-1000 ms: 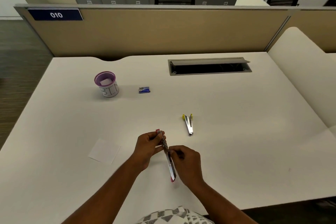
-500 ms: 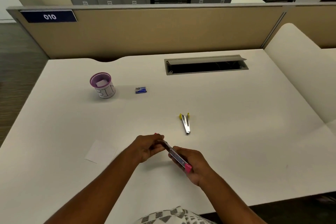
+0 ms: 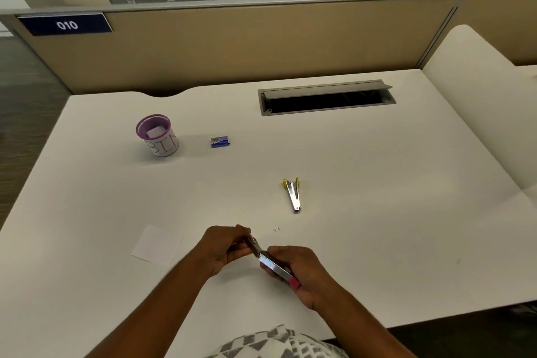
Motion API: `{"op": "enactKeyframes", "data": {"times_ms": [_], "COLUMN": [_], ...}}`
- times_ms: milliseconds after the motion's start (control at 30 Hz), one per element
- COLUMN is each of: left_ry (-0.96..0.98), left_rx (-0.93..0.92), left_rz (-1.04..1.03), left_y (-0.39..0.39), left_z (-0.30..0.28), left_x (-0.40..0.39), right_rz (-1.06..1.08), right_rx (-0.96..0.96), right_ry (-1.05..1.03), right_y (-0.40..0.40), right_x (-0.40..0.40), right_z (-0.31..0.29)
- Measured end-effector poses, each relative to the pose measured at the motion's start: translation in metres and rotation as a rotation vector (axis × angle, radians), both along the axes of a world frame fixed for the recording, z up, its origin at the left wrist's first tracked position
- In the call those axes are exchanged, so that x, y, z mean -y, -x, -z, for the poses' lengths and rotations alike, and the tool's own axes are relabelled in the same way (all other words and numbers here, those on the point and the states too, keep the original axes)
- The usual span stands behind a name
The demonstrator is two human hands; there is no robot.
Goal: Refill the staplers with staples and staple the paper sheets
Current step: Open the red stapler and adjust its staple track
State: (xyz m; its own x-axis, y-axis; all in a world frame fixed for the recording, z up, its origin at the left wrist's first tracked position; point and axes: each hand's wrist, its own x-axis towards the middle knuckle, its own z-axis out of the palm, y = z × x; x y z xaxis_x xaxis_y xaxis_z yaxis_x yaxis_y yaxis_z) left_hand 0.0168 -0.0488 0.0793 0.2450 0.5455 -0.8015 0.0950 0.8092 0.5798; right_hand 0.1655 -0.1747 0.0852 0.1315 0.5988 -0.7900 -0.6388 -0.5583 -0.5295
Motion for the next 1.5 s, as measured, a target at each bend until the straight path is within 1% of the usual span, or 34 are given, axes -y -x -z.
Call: {"op": "enactKeyframes", "data": {"times_ms": [167,300,433,567,633,667,700,733,800,833,867,900,1033,1133,1233,1333,1433,1500], "left_ry": [-0.019,-0.047,-0.062,-0.082,-0.141,-0.199,-0.286,-0.416,-0.770,-0.935,-1.055,-1.120,-1.125,-1.133,-1.130,-1.136,-1.122,-1.112], "left_rx": [0.104,0.170,0.242,0.299,0.282,0.238,0.143,-0.003,-0.295,-0.384,-0.441,-0.489,-0.704,-0.810,-0.839,-0.849,-0.848,-0.842], "left_rz": [0.026,0.008,-0.022,-0.089,-0.100,-0.080,-0.044,0.007,0.131,0.184,0.245,0.313,0.563,0.672,0.705,0.710,0.716,0.725], "left_y": [0.006,0.005,0.005,0.005,0.003,0.002,0.001,0.001,0.005,0.010,0.015,0.021,0.039,0.047,0.052,0.050,0.050,0.050], "left_z": [0.004,0.007,0.007,0.004,0.003,0.002,0.003,0.005,0.011,0.015,0.021,0.028,0.053,0.068,0.079,0.082,0.082,0.081], "left_x": [-0.003,-0.009,-0.015,-0.024,-0.029,-0.032,-0.033,-0.034,-0.033,-0.034,-0.035,-0.038,-0.047,-0.047,-0.045,-0.044,-0.043,-0.043], "right_rz": [-0.130,-0.257,-0.279,-0.287,-0.283,-0.276,-0.268,-0.263,-0.260,-0.267,-0.275,-0.286,-0.327,-0.362,-0.421,-0.454,-0.425,-0.385], "right_rx": [0.265,0.569,0.760,0.899,0.986,1.035,1.080,1.123,1.189,1.213,1.234,1.255,1.318,1.383,1.456,1.459,1.433,1.468], "right_ry": [-0.075,-0.173,-0.250,-0.238,-0.227,-0.224,-0.220,-0.214,-0.187,-0.169,-0.154,-0.146,-0.138,-0.100,-0.085,-0.111,-0.153,-0.169], "right_y": [0.005,0.008,0.011,0.009,0.007,0.005,0.002,-0.001,-0.007,-0.009,-0.012,-0.013,-0.019,-0.022,-0.026,-0.030,-0.033,-0.033], "right_x": [0.002,-0.002,-0.010,-0.029,-0.044,-0.053,-0.062,-0.072,-0.089,-0.098,-0.105,-0.113,-0.130,-0.135,-0.135,-0.134,-0.126,-0.115], "right_z": [-0.002,-0.006,-0.003,-0.001,-0.001,-0.001,-0.001,-0.001,0.001,0.002,0.005,0.008,0.021,0.030,0.036,0.039,0.039,0.038]}}
